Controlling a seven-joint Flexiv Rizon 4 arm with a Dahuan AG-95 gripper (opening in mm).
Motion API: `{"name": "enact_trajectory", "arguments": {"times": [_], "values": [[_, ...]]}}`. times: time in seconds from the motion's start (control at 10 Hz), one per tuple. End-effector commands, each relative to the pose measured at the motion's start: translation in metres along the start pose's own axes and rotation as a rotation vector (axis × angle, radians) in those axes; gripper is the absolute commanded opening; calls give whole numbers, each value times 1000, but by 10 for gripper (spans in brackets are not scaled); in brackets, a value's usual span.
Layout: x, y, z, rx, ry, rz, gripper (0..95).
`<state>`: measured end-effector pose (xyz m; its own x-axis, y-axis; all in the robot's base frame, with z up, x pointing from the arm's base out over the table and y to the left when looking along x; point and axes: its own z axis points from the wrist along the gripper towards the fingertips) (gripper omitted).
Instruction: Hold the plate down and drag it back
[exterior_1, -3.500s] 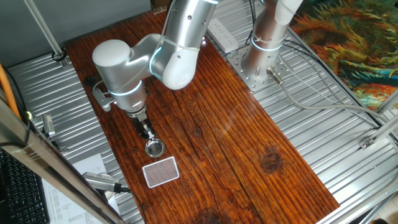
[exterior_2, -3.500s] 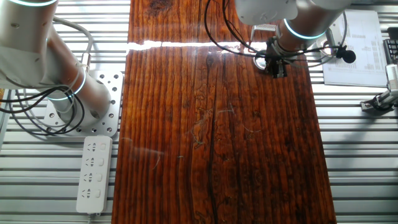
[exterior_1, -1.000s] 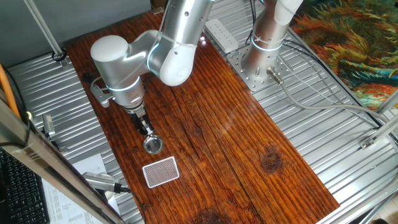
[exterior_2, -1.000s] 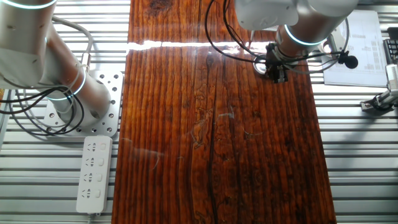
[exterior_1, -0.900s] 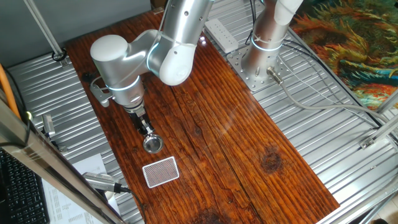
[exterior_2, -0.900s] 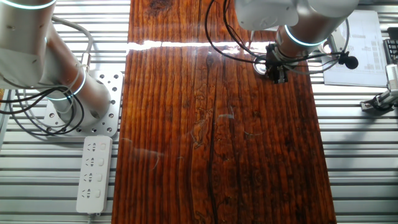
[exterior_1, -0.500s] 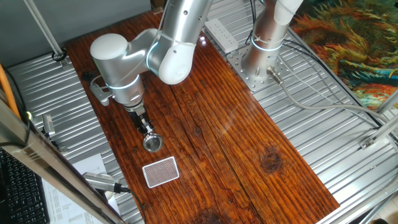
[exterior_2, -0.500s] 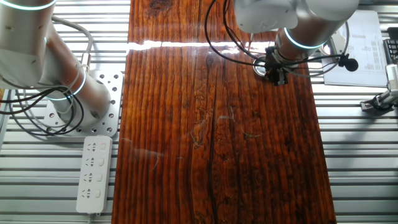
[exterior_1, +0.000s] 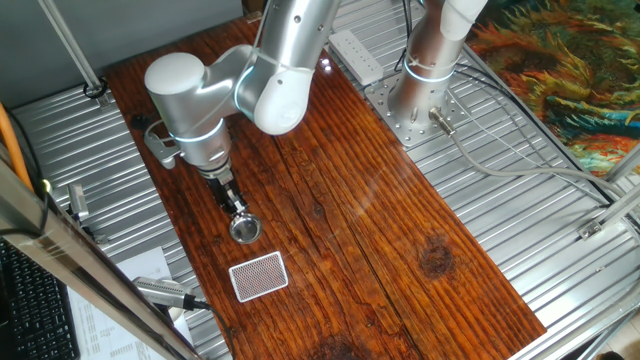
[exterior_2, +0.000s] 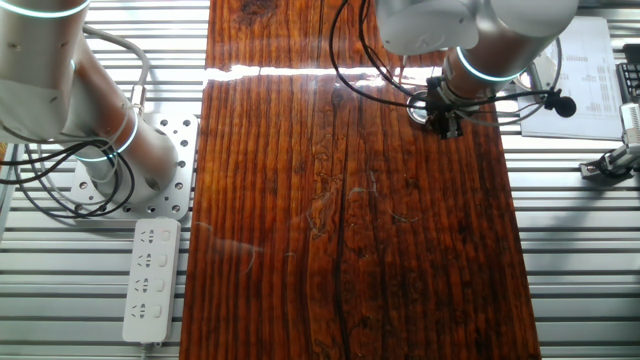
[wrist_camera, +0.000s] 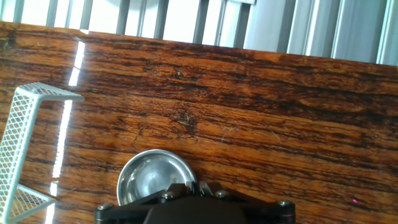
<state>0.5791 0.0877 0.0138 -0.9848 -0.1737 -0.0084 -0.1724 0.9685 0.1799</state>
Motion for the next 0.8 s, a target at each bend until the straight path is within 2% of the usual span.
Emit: {"name": "enact_trajectory", "arguments": {"times": [0.1,0.8], "values": [[0,0,0,8,-7,16,0],[0,0,0,7,-7,53,0]]}}
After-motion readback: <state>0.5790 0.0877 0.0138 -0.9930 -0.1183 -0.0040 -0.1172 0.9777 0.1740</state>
